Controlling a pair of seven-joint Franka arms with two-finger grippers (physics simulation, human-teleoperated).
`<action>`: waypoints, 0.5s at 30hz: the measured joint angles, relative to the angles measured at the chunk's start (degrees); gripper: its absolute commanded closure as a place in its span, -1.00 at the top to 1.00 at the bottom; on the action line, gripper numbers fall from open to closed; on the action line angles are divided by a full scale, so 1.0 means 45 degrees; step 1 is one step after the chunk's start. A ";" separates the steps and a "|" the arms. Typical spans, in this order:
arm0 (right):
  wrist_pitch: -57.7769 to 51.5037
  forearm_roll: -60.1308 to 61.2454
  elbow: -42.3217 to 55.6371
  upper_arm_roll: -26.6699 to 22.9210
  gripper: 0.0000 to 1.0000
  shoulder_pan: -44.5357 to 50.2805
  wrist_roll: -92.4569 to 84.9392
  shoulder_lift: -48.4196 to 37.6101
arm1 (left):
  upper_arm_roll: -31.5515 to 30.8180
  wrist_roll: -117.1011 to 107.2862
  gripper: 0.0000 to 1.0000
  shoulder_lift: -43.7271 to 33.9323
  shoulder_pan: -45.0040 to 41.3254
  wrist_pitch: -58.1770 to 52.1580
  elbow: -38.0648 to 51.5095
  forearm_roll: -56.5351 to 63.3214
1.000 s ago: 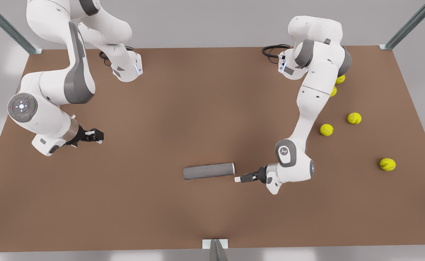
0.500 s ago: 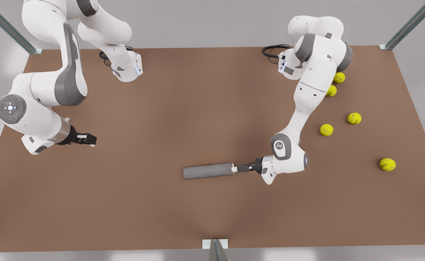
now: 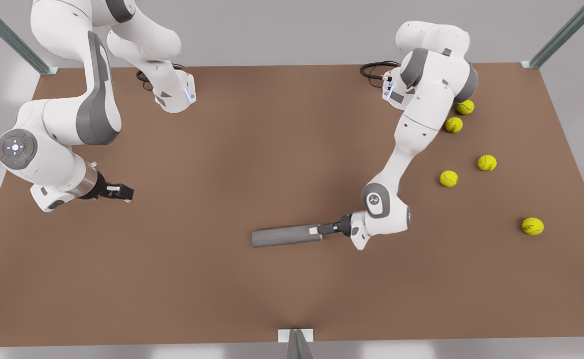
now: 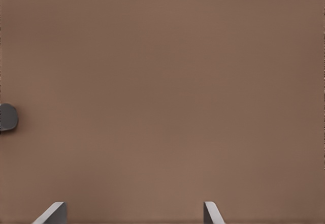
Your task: Put the tennis tube upright
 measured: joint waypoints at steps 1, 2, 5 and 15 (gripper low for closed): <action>-0.0052 0.0000 0.0094 -0.0198 1.00 0.0112 -0.0080 -0.0028 | 0.0000 0.0083 1.00 0.0035 -0.0022 0.0029 0.0000 -0.0124; -0.0142 0.0005 0.0191 -0.0757 1.00 0.0426 -0.0159 -0.0065 | 0.0000 0.0163 1.00 0.0064 -0.0047 0.0054 0.0000 -0.0232; -0.0404 0.0062 0.0243 -0.2278 1.00 0.1563 -0.0355 -0.0244 | 0.0000 0.0401 1.00 0.0198 -0.0162 0.0110 0.0010 -0.0571; -0.0322 0.0729 0.0350 -0.2672 1.00 0.1515 -0.0756 -0.0446 | 0.0000 0.1120 1.00 0.0359 -0.0440 0.0227 0.0058 -0.2002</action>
